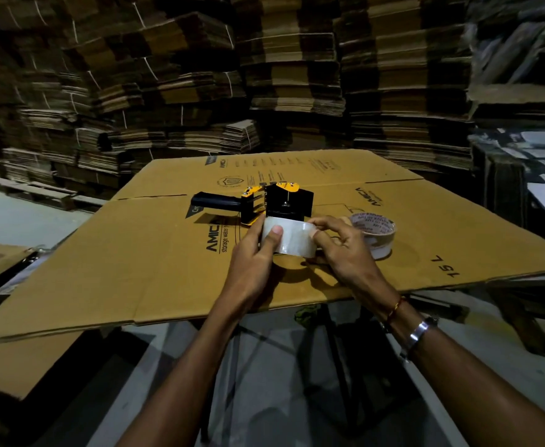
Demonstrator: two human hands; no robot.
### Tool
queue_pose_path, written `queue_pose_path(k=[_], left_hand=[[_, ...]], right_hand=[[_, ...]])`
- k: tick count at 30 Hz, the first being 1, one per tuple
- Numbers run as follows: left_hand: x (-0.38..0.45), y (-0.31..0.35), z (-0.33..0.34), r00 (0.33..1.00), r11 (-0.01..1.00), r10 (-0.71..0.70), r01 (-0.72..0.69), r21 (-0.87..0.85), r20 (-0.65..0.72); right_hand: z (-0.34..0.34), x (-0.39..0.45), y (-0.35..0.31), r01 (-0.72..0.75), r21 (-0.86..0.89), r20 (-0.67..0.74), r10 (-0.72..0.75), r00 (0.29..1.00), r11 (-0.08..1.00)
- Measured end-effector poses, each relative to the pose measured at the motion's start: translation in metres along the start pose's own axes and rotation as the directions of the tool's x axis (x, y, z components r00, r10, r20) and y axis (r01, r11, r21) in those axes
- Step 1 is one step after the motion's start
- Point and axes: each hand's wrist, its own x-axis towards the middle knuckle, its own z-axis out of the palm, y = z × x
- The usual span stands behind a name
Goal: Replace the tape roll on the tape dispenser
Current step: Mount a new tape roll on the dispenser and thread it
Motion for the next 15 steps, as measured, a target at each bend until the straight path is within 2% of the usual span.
queue_pose_path(k=[4, 8, 11, 15], left_hand=[[-0.005, 0.001, 0.001, 0.991, 0.975, 0.095, -0.073, 0.211, -0.096], [-0.008, 0.003, 0.004, 0.991, 0.929, 0.126, -0.103, 0.356, -0.041], [-0.012, 0.006, 0.005, 0.994, 0.919, 0.108, -0.087, 0.385, -0.033], [-0.012, 0.008, -0.001, 0.995, 0.922, 0.096, -0.076, 0.381, -0.034]], right_hand=[[0.002, -0.003, -0.001, 0.107, -0.144, 0.005, -0.107, 0.994, 0.984], [0.002, -0.011, -0.005, 0.200, -0.342, 0.015, -0.207, 0.978, 0.918], [0.002, -0.016, -0.007, 0.244, -0.424, 0.036, -0.253, 0.967, 0.872], [0.002, -0.016, -0.006, 0.257, -0.440, 0.040, -0.268, 0.963, 0.860]])
